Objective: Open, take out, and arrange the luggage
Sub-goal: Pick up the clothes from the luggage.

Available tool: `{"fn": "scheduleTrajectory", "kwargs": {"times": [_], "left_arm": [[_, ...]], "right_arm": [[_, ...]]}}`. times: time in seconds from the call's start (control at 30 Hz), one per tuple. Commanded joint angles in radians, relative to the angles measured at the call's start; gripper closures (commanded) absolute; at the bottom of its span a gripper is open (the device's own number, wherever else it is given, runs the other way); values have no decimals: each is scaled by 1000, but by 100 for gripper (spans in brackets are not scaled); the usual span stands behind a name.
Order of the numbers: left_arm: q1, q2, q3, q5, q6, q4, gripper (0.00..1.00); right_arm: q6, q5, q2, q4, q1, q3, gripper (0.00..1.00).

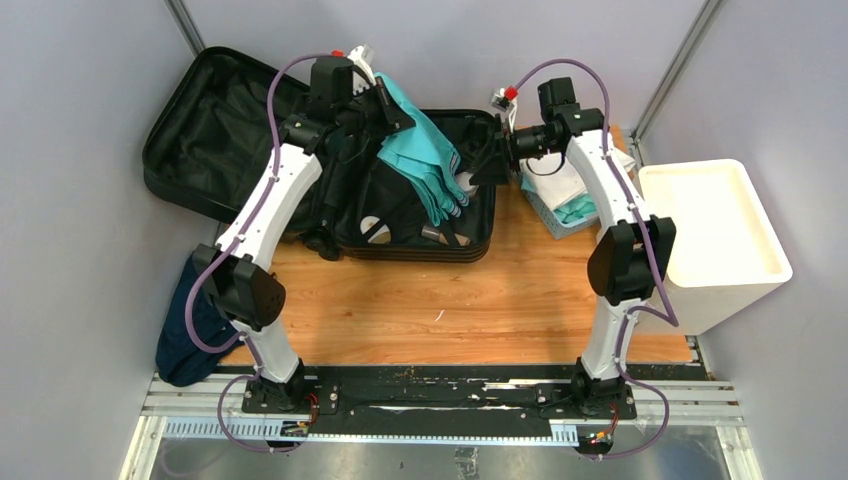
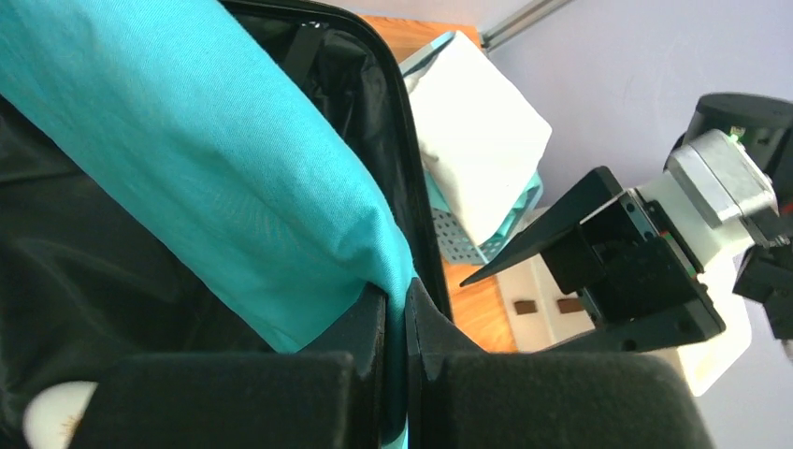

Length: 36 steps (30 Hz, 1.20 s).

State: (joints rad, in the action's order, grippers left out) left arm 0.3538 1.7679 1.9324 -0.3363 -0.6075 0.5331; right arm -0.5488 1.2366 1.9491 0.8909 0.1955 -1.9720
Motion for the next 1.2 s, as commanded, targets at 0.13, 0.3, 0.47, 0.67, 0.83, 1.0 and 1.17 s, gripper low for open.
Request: {"fn": "scheduleTrajectory", "kwargs": {"times": [0.13,0.3,0.47,0.67,0.83,1.0,1.17], "left_arm": [[-4,-73,-69,51,-281,-183,100],[-4,-87,-139,54,-418,-274,100],[-4,-114,-177,110,-476,-290,100],[-4,-129,-192,144,-540,-311,100],[-4,-131,-204,160,-636,-325,100],[-4,-155,-274,204,-796,-377,100],[-4,-177,-337,253,-959,-420,100]], "right_arm": [[-563,92,-53,112,39,-76,12],[-465,-3,-61,-113,92,-61,10],[-144,-131,-65,-324,153,-45,10],[-41,-227,-71,-333,228,-21,8],[35,-292,-73,-374,278,-24,8],[55,-457,-70,-409,328,-18,7],[83,-604,-71,-469,376,5,5]]}}
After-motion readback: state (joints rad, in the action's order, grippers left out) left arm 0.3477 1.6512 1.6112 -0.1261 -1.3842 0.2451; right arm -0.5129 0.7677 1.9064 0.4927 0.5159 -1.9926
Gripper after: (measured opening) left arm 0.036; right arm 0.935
